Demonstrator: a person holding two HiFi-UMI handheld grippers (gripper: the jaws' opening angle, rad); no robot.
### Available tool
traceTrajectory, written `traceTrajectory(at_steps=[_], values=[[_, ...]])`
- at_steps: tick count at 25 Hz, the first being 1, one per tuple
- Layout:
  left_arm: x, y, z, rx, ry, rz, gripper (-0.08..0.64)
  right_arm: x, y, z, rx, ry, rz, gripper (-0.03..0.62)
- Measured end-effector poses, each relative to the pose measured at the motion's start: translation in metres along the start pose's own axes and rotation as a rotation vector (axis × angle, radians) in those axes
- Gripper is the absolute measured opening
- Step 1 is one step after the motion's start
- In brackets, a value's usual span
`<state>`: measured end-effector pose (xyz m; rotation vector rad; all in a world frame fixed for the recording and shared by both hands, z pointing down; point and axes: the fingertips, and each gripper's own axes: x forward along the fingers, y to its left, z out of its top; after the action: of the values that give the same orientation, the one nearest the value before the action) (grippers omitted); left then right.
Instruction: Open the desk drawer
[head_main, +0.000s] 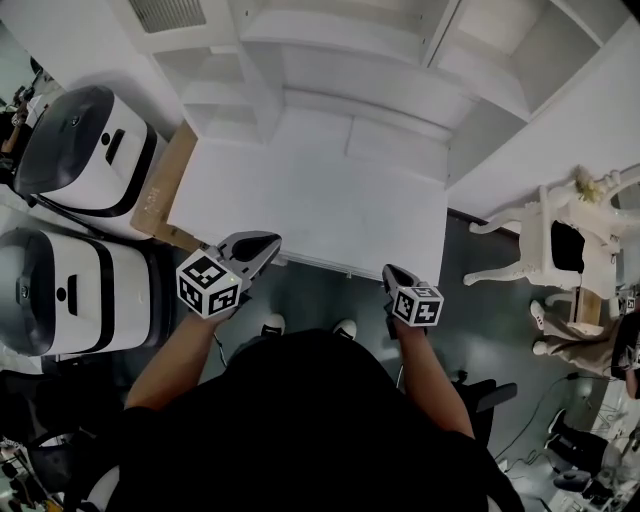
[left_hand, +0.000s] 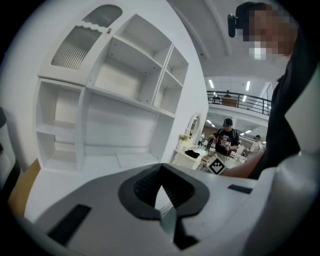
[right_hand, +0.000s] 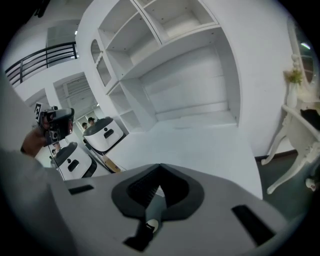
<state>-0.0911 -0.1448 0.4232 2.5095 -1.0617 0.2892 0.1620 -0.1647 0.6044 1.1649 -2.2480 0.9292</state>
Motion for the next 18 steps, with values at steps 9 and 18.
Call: traceTrajectory(at_steps=[9, 18], values=[[0.000, 0.015, -0.025, -0.046, 0.055, 0.026, 0.009, 0.055, -0.007, -0.068, 0.022, 0.142, 0.005, 0.003], [0.002, 0.025, -0.047, -0.070, 0.111, 0.029, 0.009, 0.102, -0.012, -0.129, 0.061, 0.254, 0.013, 0.046]])
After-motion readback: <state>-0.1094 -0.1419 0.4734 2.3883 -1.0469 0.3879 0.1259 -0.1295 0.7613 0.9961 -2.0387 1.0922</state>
